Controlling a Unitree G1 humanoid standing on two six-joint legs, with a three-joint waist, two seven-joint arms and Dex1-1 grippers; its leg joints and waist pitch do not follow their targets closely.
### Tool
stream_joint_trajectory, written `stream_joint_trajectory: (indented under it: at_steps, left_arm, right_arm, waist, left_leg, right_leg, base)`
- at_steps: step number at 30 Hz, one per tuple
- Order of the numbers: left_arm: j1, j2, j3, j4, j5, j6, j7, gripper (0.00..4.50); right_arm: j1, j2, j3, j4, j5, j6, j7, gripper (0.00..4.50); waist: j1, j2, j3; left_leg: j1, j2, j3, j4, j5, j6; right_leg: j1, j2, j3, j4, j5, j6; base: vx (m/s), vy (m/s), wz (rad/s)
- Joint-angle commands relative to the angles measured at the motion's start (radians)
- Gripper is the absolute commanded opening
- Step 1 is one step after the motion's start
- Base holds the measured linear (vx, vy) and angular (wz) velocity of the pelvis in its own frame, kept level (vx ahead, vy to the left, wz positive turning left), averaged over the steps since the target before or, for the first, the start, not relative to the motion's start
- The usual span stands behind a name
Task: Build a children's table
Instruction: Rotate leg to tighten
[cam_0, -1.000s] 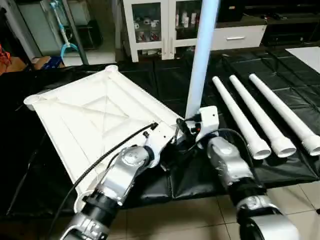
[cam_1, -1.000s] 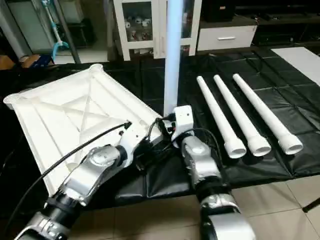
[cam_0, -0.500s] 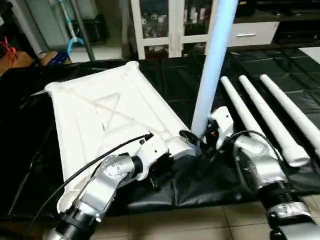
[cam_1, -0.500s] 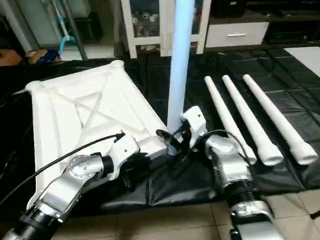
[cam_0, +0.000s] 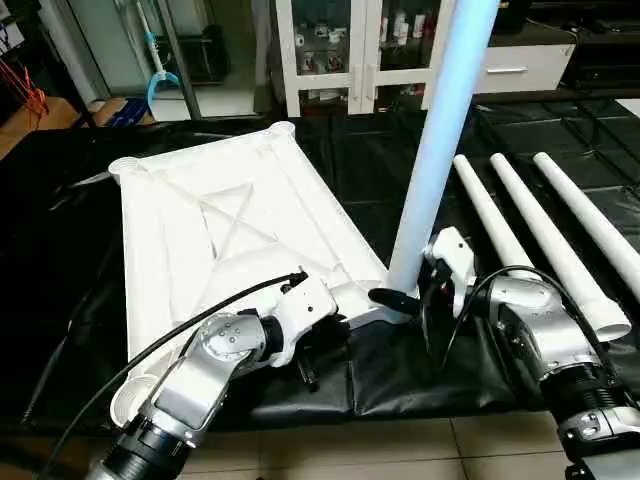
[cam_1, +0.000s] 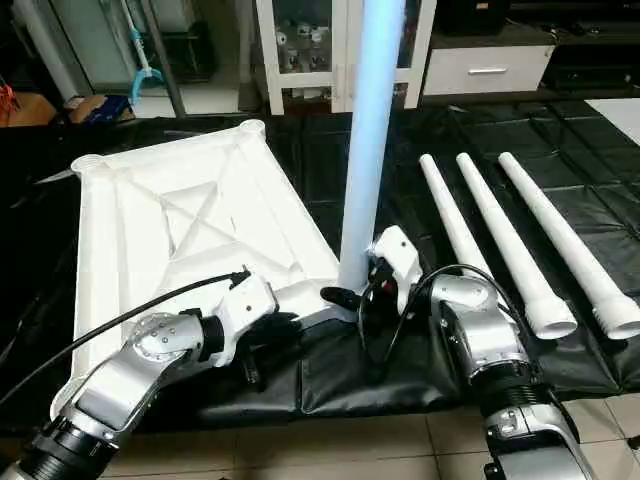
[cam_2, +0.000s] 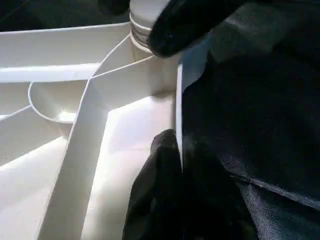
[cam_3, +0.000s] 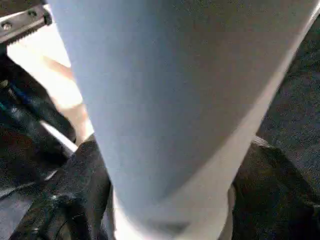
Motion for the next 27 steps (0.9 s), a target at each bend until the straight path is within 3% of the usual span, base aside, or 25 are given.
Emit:
stream_joint_trajectory:
  at_steps: [1,5,11,14,15,17,19,22,27]
  left_arm:
    - [0.028,0.015,-0.051,0.022,0.004,0.024,-0.04,0.0]
    - [0.022,0.014,-0.056,0.025,0.007,0.028,-0.046,0.0]
    - [0.004,0.005,-0.059,0.041,0.011,0.039,-0.042,0.0]
    - [-0.006,-0.005,-0.059,0.051,0.012,0.053,-0.032,0.0]
    - [-0.017,-0.021,-0.059,0.064,0.02,0.067,-0.012,0.0]
    - [-0.05,-0.072,-0.046,0.112,0.038,0.101,0.059,0.0]
    - [-0.085,-0.131,-0.016,0.174,0.055,0.133,0.156,0.0]
    - [-0.128,-0.197,0.038,0.249,0.055,0.144,0.266,0.0]
    - [-0.168,-0.221,0.053,0.3,0.061,0.114,0.303,0.0]
  right_arm:
    - [-0.011,-0.002,-0.003,0.028,-0.012,0.008,-0.019,3.29]
    - [-0.028,0.011,-0.014,0.056,-0.01,0.005,-0.042,2.96]
    - [-0.038,0.063,-0.049,0.098,-0.005,0.01,-0.152,2.73]
    - [-0.037,0.123,-0.072,0.125,-0.007,0.014,-0.274,2.72]
    - [-0.041,0.16,-0.079,0.147,-0.024,0.009,-0.374,2.72]
    - [-0.056,0.227,-0.087,0.192,-0.062,0.01,-0.571,2.72]
    - [-0.067,0.286,-0.1,0.221,-0.069,0.027,-0.698,2.72]
    - [-0.081,0.351,-0.101,0.235,-0.08,0.024,-0.798,2.72]
    - [-0.095,0.418,-0.058,0.222,-0.107,-0.013,-0.791,2.72]
  waist:
    - [-0.004,-0.025,-0.056]
    - [-0.004,-0.023,-0.054]
    - [-0.015,-0.027,-0.048]
    - [-0.03,-0.021,-0.046]
    - [-0.039,-0.022,-0.045]
    - [-0.055,-0.022,-0.042]
    - [-0.067,-0.018,-0.041]
    - [-0.075,-0.02,-0.037]
    - [-0.075,-0.017,-0.04]
  left_leg:
    - [0.024,0.079,-0.035,-0.08,-0.228,0.076]
    - [0.024,0.08,-0.035,-0.08,-0.232,0.081]
    - [0.027,0.078,-0.04,-0.089,-0.336,0.023]
    - [0.027,0.075,-0.044,-0.093,-0.39,-0.006]
    - [0.021,0.074,-0.047,-0.096,-0.402,-0.019]
    - [0.022,0.072,-0.051,-0.1,-0.45,-0.044]
    - [0.032,0.067,-0.054,-0.097,-0.513,-0.069]
    - [0.046,0.062,-0.058,-0.091,-0.599,-0.07]
    - [0.039,0.066,-0.063,-0.105,-0.633,-0.072]
  right_leg:
    - [0.022,-0.047,0.016,-0.053,-0.182,-0.228]
    - [0.021,-0.047,0.015,-0.053,-0.193,-0.235]
    - [0.013,-0.048,0.018,-0.062,-0.323,-0.2]
    - [0.008,-0.047,0.018,-0.064,-0.351,-0.188]
    - [0.009,-0.047,0.017,-0.063,-0.366,-0.18]
    - [0.004,-0.046,0.014,-0.067,-0.409,-0.167]
    - [-0.006,-0.046,0.013,-0.077,-0.482,-0.145]
    - [-0.021,-0.044,0.005,-0.1,-0.594,-0.094]
    - [-0.017,-0.04,0.002,-0.097,-0.521,-0.083]
  base:
    - [0.0,0.0,0.0]
    - [0.0,0.0,0.0]
    - [0.0,0.0,0.0]
    - [0.0,0.0,0.0]
    - [0.0,0.0,0.0]
    - [0.0,0.0,0.0]
    - [-0.026,0.002,-0.02]
    - [-0.07,0.007,0.0]
    - [0.0,0.0,0.0]
